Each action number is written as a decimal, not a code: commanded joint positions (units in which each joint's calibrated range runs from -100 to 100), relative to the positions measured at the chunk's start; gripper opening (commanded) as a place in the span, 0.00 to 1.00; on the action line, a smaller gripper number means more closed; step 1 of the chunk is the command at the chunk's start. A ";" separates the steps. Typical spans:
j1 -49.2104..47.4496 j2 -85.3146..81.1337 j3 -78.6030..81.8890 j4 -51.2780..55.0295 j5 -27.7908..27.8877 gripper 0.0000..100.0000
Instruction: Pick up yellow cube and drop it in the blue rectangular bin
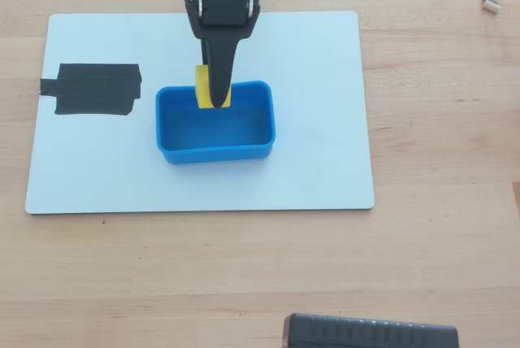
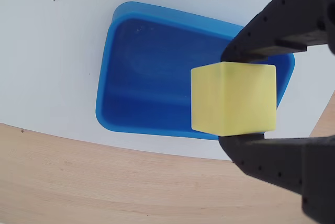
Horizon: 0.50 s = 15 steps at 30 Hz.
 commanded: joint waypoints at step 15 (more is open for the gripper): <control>-1.43 -20.11 5.15 10.99 -1.27 0.18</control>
